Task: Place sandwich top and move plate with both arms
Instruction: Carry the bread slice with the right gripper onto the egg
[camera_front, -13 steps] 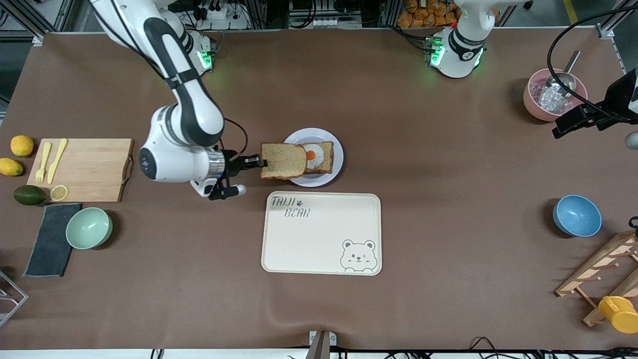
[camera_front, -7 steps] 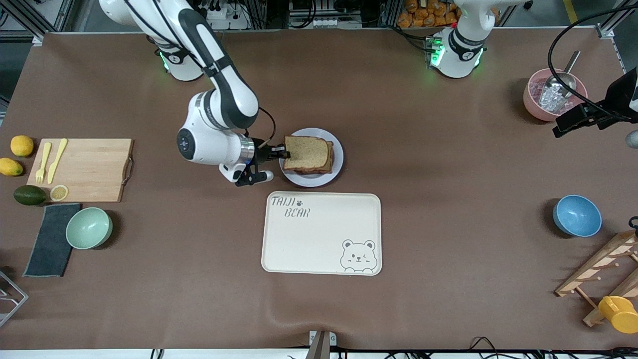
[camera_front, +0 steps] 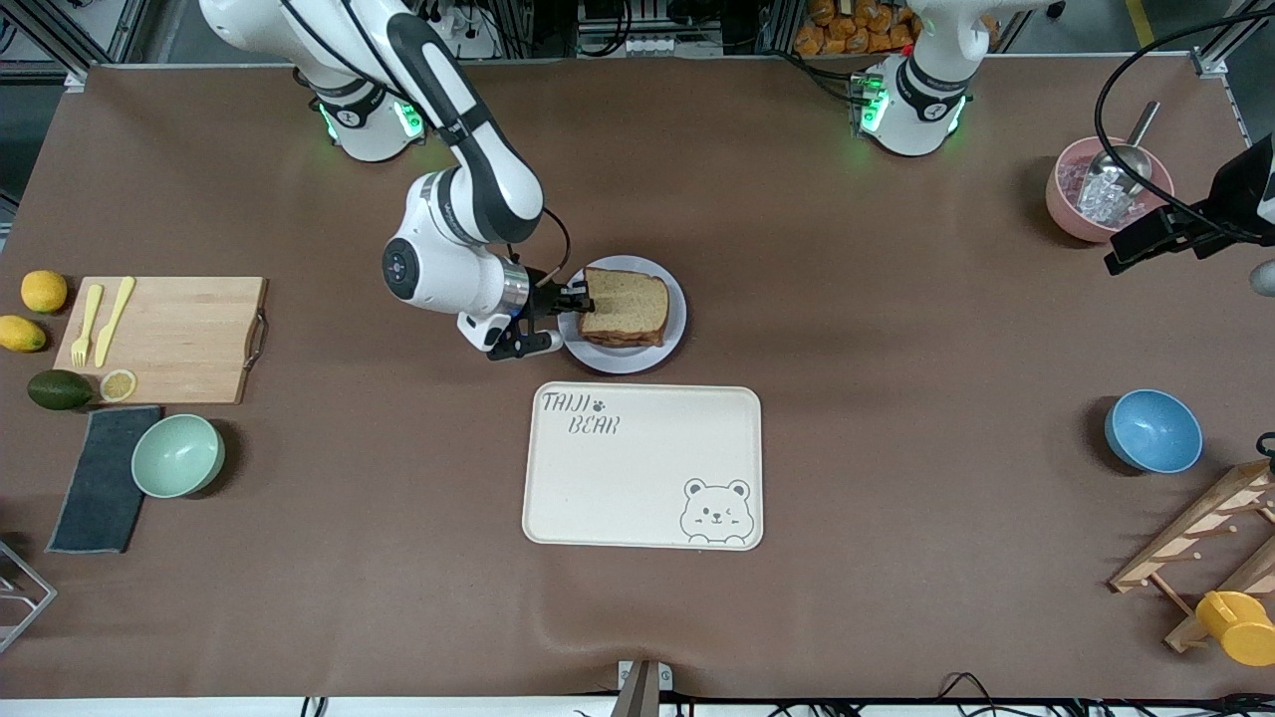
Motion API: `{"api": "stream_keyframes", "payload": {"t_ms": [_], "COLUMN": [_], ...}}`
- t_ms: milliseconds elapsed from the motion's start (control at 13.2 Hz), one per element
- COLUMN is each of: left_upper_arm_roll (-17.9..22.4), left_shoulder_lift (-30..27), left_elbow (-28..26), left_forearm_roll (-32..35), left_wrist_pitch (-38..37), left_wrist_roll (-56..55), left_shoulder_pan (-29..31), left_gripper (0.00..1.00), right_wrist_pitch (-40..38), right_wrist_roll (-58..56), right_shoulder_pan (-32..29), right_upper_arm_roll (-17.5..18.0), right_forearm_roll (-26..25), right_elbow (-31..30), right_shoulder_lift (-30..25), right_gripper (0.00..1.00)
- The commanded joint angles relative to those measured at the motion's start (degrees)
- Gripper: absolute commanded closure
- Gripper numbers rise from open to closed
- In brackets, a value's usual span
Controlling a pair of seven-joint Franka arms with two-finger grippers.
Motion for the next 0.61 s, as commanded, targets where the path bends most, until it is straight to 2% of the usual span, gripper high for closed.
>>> {"api": "stream_keyframes", "payload": {"t_ms": [0, 379, 455, 531], "left_upper_arm_roll": [-0.29, -0.38, -0.38, -0.38], "left_shoulder_lift": [-0.88, -0.88, -0.88, -0.88], "left_elbow": [-0.48, -0.48, -0.48, -0.48], "left_forearm_roll": [0.13, 0.13, 0.13, 0.13], "left_wrist_pitch": [-0.51, -0.51, -0.51, -0.51], "left_wrist_roll": [0.53, 0.53, 0.53, 0.53], "left_shoulder_pan": [0.45, 0.45, 0.45, 0.45], "left_gripper": [0.0, 0.0, 0.0, 0.0], "right_wrist_pitch": [2.51, 2.7, 2.61, 2.43], "right_wrist_roll": [0.58, 0.75, 2.5, 4.34], "right_shoulder_pan": [2.01, 2.9, 2.89, 2.98], "right_upper_arm_roll": [-0.68, -0.68, -0.68, -0.68], "right_forearm_roll": [1.92, 2.19, 2.19, 2.19], "right_elbow": [-0.6, -0.6, -0.6, -0.42], "right_shoulder_lift": [0.76, 1.38, 1.38, 1.38], "right_gripper": [1.0, 1.0, 0.79, 0.51]}}
